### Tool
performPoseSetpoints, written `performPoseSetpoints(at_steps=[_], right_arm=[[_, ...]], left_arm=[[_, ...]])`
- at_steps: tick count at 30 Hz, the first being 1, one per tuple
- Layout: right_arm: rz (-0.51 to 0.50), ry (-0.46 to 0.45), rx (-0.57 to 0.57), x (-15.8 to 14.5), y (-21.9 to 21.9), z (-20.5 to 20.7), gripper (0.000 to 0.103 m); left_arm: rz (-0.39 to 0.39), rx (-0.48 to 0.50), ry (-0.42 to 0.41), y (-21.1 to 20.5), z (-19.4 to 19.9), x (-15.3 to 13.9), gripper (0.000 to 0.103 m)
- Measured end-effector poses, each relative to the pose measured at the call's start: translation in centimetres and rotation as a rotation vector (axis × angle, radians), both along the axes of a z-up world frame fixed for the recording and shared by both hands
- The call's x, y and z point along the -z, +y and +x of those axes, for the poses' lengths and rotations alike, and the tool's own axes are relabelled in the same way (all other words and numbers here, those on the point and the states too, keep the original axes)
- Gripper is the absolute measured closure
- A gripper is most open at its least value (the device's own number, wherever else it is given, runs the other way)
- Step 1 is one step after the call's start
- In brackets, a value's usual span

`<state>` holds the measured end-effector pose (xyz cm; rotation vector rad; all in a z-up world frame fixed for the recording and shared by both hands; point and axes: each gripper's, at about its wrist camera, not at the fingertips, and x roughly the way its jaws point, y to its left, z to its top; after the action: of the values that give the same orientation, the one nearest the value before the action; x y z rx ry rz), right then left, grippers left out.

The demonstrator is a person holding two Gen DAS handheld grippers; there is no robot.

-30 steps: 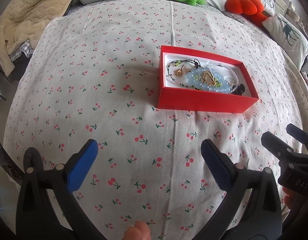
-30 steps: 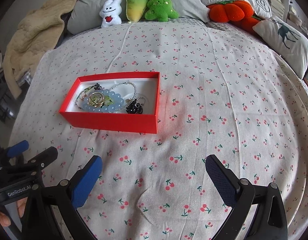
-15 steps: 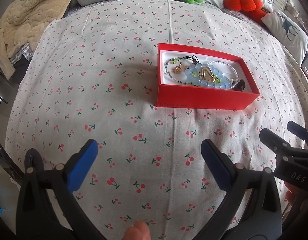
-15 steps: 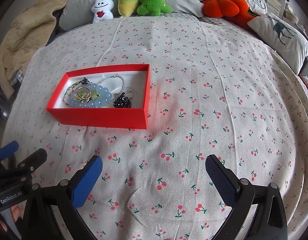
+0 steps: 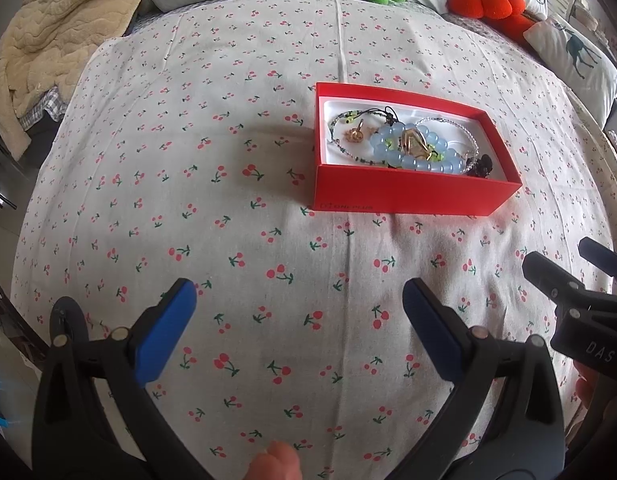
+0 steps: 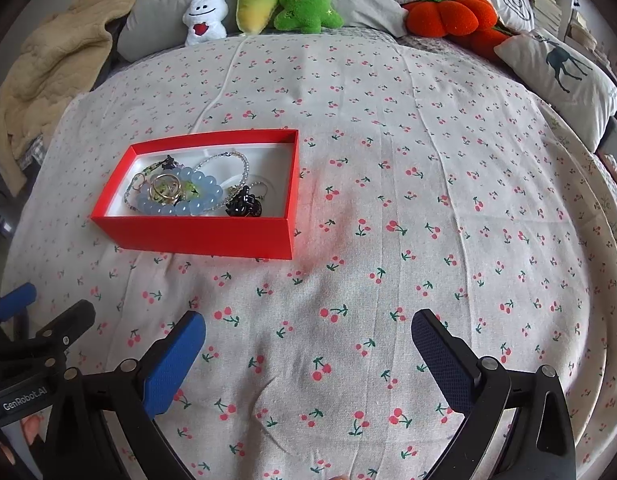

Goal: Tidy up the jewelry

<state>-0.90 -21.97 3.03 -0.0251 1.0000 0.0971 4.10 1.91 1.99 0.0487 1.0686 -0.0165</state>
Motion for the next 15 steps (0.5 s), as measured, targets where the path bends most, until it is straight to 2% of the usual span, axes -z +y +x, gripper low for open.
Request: performPoseSetpoints(at_steps=[15], right_arm=[[0.001,0.004,0.001,0.14,0.01,0.0,0.0]], left_arm=[[0.003,0.001,-0.001,0.02,-0.01,0.08,0.001]])
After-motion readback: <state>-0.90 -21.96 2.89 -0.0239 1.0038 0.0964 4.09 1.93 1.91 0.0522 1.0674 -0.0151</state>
